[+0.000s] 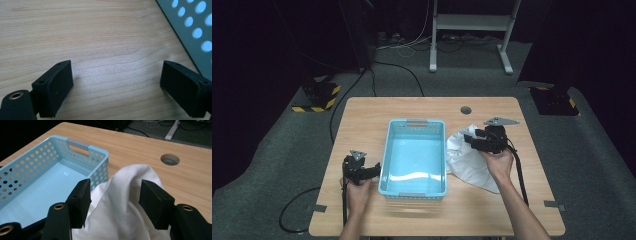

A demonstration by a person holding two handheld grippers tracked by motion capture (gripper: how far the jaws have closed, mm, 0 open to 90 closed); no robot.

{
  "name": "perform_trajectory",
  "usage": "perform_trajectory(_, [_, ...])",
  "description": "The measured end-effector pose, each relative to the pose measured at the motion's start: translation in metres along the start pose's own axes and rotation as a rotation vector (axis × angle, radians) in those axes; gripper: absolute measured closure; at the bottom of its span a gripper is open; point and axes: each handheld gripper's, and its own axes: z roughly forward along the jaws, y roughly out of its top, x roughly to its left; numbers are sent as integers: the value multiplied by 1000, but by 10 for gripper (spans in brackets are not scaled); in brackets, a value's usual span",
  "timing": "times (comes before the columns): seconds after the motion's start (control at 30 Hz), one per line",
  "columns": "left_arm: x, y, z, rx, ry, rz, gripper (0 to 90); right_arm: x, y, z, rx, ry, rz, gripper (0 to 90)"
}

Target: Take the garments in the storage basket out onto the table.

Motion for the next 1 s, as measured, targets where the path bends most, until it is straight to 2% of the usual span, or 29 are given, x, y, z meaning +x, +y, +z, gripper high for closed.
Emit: perform_trajectory(1.0, [0, 0, 0, 0, 0, 0, 113, -2, 10, -26, -88, 15, 6, 419])
